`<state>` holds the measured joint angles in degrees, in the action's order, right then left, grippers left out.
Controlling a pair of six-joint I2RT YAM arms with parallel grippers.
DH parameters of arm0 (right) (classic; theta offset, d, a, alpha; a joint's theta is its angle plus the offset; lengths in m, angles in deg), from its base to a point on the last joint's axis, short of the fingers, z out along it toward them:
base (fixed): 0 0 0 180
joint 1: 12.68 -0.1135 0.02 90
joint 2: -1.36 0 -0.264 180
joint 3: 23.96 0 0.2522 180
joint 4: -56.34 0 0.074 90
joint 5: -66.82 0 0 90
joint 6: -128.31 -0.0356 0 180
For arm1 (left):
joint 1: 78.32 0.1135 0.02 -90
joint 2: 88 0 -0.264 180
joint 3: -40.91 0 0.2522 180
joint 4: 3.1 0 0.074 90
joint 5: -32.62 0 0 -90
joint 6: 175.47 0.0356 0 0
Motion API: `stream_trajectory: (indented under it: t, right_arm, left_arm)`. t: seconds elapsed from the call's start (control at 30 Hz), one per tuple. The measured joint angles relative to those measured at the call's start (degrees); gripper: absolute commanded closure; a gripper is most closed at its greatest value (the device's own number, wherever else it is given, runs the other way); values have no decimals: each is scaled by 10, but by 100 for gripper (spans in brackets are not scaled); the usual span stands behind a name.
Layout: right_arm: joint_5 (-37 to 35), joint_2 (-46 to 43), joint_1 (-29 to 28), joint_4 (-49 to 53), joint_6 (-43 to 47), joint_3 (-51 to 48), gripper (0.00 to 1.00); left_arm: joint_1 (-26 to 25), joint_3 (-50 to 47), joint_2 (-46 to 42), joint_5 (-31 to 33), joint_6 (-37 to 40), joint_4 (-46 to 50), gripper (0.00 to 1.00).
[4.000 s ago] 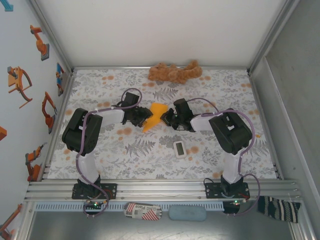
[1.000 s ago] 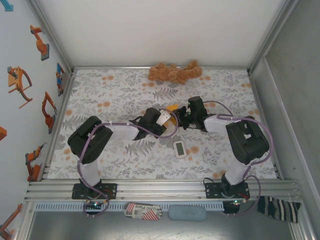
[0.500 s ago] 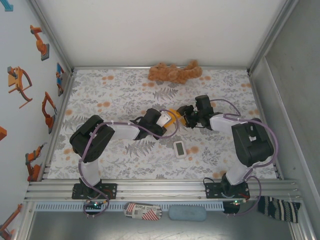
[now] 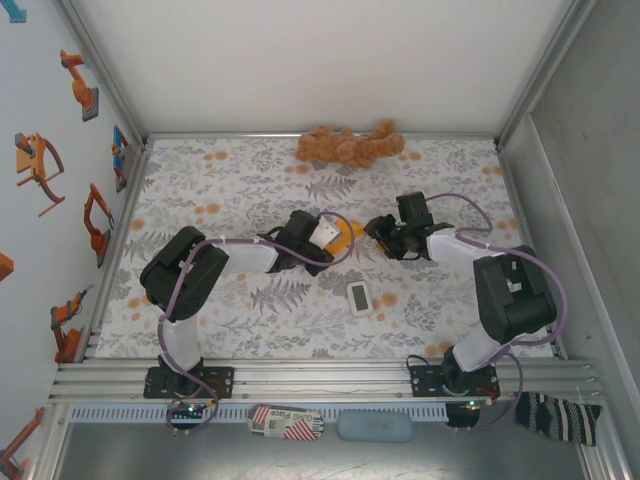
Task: Fold a paper plane with a square sheet of paper (pick it up from the middle)
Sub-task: Fold the wing for the fifth time at the center of the table.
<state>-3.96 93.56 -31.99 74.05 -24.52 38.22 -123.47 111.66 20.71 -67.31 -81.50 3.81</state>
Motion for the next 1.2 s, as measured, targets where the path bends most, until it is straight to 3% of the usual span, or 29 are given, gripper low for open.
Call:
stream_trajectory:
  t: [0.43,0.7,0.87,1.2]
  right_arm:
    - [31,4,-2,-23,112,0,49]
    - [45,16,-7,-31,105,2,48]
    - [48,36,-7,-23,44,19,46]
    - [55,45,-8,-20,-70,33,42]
  left_arm:
    - [20,33,23,-73,-10,25,76]
    - [20,32,23,-70,-10,24,76]
    - [9,24,18,-38,-9,13,76]
    - [-46,20,12,110,40,6,77]
